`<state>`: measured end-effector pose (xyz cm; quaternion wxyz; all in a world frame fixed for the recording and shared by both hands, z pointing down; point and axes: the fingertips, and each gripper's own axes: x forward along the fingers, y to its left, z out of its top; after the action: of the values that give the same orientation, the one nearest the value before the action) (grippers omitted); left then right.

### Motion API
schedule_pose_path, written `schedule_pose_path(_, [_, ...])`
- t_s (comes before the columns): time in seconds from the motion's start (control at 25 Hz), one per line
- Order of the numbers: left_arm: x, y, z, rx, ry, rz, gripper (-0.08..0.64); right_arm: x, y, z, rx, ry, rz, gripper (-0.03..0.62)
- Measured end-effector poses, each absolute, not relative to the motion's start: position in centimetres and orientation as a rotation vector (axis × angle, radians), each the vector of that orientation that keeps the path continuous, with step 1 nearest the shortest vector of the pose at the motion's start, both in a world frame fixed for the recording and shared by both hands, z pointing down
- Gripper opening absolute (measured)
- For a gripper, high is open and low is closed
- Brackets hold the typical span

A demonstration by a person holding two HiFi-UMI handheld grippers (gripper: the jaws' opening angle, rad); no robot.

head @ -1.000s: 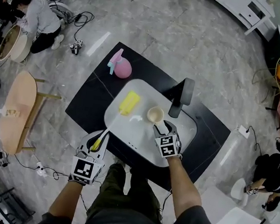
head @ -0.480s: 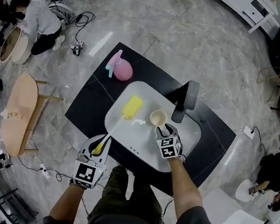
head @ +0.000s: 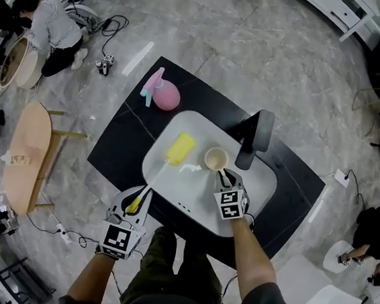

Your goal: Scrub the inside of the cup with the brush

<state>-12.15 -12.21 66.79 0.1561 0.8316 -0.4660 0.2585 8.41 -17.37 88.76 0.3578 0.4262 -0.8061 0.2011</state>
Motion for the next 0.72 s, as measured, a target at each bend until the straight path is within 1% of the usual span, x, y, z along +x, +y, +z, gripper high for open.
schedule_pose_path(0.4, [-13.2, -11.8, 67.7, 2.360, -1.329, 0.758, 0.035, 6.7, -20.2, 85.9, 1.208, -2.204, 0.440, 0.051])
schedule_pose_path(0.72, [-14.0, -11.4, 68.6, 2.341, -1.328, 0.753, 0.035, 6.0, -21.1, 84.9, 1.258, -2.221, 0.455, 0.045])
